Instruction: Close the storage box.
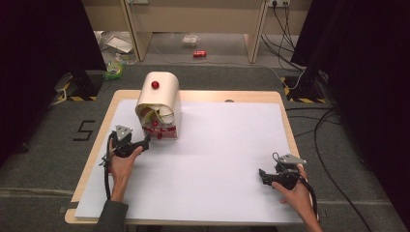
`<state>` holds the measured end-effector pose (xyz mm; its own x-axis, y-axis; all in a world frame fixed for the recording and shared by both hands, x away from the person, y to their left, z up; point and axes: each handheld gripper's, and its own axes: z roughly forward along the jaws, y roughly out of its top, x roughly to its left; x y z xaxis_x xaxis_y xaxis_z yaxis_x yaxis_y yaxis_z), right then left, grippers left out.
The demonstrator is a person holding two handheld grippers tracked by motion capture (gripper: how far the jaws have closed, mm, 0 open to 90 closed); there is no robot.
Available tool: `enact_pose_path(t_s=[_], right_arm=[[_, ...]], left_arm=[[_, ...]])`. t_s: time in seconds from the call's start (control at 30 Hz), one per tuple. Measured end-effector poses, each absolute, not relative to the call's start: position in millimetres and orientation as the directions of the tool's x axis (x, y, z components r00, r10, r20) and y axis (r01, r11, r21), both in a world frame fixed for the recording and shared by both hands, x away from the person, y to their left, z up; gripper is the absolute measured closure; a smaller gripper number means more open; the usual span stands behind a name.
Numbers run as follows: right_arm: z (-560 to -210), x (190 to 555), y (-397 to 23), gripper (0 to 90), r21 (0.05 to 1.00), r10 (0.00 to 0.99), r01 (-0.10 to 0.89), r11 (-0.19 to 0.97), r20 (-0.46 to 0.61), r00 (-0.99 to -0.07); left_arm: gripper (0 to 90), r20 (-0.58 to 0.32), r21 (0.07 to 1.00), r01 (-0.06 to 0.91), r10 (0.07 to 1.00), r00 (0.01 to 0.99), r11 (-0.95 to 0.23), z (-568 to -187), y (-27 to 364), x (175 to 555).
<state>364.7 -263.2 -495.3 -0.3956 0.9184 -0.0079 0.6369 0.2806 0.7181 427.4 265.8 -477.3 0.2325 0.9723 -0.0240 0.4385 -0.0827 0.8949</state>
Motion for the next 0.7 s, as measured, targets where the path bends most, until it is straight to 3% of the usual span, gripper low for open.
enact_pose_path(t_s=[0.7], right_arm=[[-495,365,-263,13.5,0.718,0.918,0.637,0.280,-0.006,-0.396]], left_arm=[[16.3,-0.068,0.889,0.452,0.954,0.291,-0.075,-473,260,408]])
